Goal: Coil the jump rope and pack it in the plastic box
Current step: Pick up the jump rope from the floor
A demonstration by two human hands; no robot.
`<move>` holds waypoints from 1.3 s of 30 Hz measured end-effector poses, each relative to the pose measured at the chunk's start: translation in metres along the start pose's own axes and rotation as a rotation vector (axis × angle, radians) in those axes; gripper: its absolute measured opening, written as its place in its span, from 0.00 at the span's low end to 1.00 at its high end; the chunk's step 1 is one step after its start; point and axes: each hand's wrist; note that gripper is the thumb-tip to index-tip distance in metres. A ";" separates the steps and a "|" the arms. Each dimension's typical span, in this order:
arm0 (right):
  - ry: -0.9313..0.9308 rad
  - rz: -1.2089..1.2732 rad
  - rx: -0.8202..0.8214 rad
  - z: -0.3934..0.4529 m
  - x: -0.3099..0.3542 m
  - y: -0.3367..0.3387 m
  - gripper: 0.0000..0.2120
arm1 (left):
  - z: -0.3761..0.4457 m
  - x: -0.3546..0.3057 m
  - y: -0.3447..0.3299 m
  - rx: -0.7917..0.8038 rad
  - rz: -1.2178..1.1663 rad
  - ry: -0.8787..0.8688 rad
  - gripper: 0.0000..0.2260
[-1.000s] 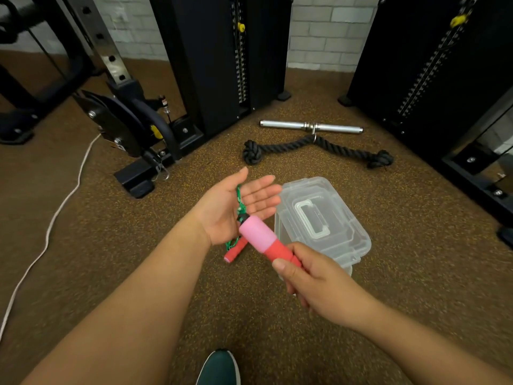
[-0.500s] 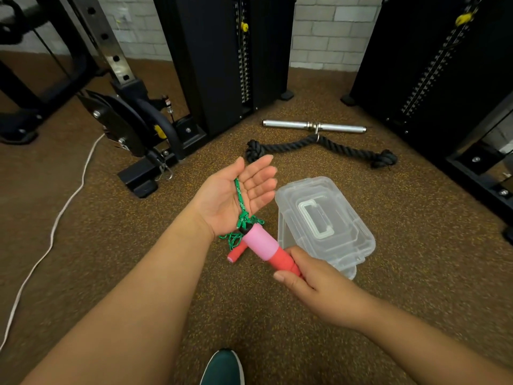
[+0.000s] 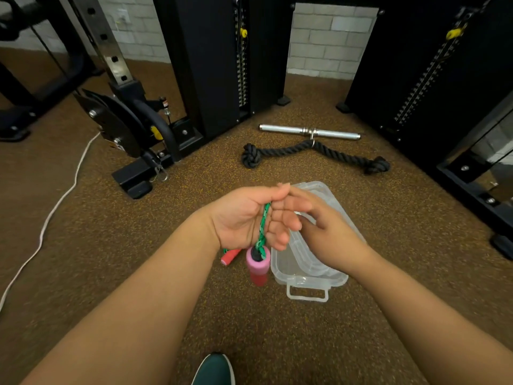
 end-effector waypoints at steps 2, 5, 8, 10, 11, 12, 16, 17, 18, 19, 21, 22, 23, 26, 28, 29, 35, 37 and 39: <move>0.014 0.070 0.055 0.004 0.001 -0.009 0.27 | 0.000 0.002 -0.004 0.032 0.026 0.029 0.21; -0.017 0.154 0.080 0.004 0.000 -0.019 0.20 | -0.002 0.004 -0.006 0.023 0.035 0.026 0.20; -0.065 0.160 0.005 -0.001 -0.002 -0.018 0.11 | -0.005 0.003 0.000 -0.040 -0.024 -0.033 0.20; -0.083 0.156 -0.026 -0.005 -0.003 -0.015 0.09 | -0.008 0.002 0.007 -0.065 -0.052 -0.078 0.19; -0.100 0.147 -0.026 -0.007 -0.002 -0.015 0.10 | -0.009 0.001 0.009 -0.071 -0.057 -0.094 0.19; -0.127 0.129 -0.022 -0.010 -0.002 -0.016 0.10 | -0.010 0.001 0.011 -0.074 -0.061 -0.108 0.19; -0.159 0.010 0.040 -0.029 0.002 -0.025 0.10 | -0.011 -0.004 0.011 -0.110 -0.125 -0.155 0.27; -0.123 -0.055 0.052 -0.034 0.005 -0.027 0.10 | -0.011 -0.006 0.010 -0.128 -0.150 -0.165 0.30; -0.079 -0.110 0.055 -0.037 0.008 -0.028 0.10 | -0.010 -0.007 0.010 -0.152 -0.169 -0.177 0.32; -0.036 -0.152 0.053 -0.040 0.012 -0.029 0.11 | -0.010 -0.008 0.009 -0.177 -0.182 -0.189 0.33; 0.040 -0.242 0.034 -0.042 0.018 -0.028 0.14 | -0.009 -0.009 0.008 -0.223 -0.180 -0.203 0.35; 0.073 -0.303 0.024 -0.042 0.019 -0.028 0.16 | -0.009 -0.009 0.007 -0.250 -0.160 -0.206 0.35; 0.103 -0.357 0.022 -0.042 0.022 -0.027 0.16 | -0.009 -0.010 0.007 -0.280 -0.131 -0.205 0.36; 0.184 -0.379 0.046 -0.042 0.032 -0.026 0.15 | -0.008 -0.009 0.006 -0.409 0.057 -0.182 0.40; 0.187 -0.256 0.044 -0.040 0.042 -0.027 0.13 | -0.008 -0.004 0.006 -0.488 0.195 -0.154 0.45; 0.164 -0.161 0.030 -0.037 0.047 -0.026 0.12 | -0.008 -0.001 0.005 -0.497 0.250 -0.125 0.48; -0.014 0.115 -0.083 -0.015 0.067 -0.011 0.13 | -0.019 0.005 -0.003 -0.332 0.402 0.006 0.56; -0.042 0.069 -0.136 -0.008 0.063 -0.004 0.13 | -0.019 0.005 -0.010 -0.302 0.455 0.027 0.57; -0.082 0.048 -0.186 -0.002 0.056 0.002 0.13 | -0.018 0.005 -0.017 -0.281 0.557 0.064 0.54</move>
Point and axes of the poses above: each hand's wrist, its own z-axis towards the middle knuckle, its own y-axis out of the back of the hand, x = y × z, and after that the axes turned 5 degrees about -x, right-handed
